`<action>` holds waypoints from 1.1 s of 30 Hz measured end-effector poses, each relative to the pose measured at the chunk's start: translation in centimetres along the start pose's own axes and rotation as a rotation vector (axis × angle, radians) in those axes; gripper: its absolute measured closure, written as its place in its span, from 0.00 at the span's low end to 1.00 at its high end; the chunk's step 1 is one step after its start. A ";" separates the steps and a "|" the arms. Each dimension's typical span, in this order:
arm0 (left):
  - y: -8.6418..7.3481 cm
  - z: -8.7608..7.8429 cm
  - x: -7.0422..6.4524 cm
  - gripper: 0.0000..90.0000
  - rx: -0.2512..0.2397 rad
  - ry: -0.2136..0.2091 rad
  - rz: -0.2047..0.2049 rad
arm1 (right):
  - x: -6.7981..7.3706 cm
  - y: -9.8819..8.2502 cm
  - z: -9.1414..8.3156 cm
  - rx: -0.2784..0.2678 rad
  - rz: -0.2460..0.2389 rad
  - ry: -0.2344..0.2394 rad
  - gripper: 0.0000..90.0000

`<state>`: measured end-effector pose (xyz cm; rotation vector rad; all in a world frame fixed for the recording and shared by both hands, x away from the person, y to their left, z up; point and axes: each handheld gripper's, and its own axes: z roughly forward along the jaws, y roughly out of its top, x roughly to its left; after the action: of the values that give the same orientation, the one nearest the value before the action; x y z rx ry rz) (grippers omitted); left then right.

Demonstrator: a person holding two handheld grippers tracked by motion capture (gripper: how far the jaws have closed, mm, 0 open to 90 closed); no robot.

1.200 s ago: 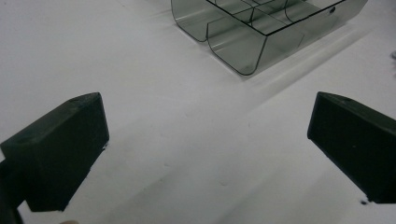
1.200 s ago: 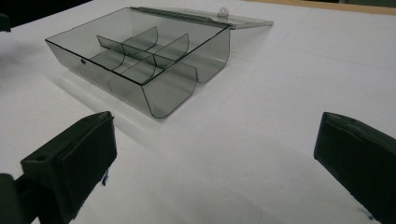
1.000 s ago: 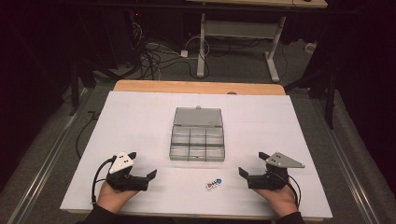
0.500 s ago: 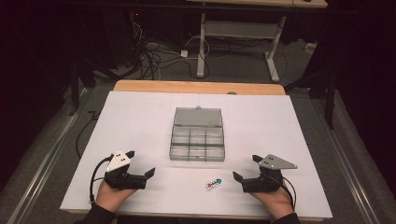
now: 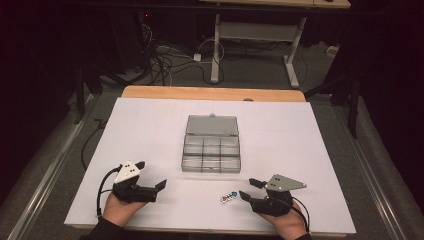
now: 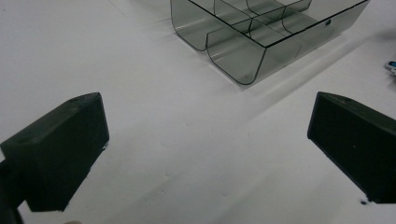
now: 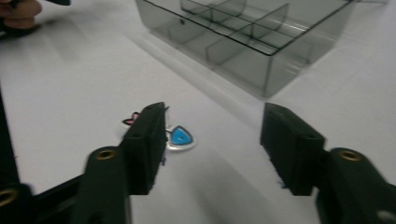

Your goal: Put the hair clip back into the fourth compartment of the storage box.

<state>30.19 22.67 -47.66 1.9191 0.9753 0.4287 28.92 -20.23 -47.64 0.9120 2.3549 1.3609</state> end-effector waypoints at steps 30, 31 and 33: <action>-0.4 0.0 -0.4 0.00 0.030 0.033 0.007 | 4.3 1.5 4.3 0.200 -0.228 0.113 1.00; -0.4 0.0 -0.4 0.00 0.029 0.033 0.006 | 4.3 1.6 4.5 0.201 -0.230 0.111 1.00; -0.4 0.0 -0.4 0.00 0.030 0.033 0.005 | 4.4 1.8 4.8 0.203 -0.228 0.102 1.00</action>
<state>29.78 22.49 -47.93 1.9470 1.0031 0.4524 28.73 -13.55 -48.25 0.6108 2.6180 1.1201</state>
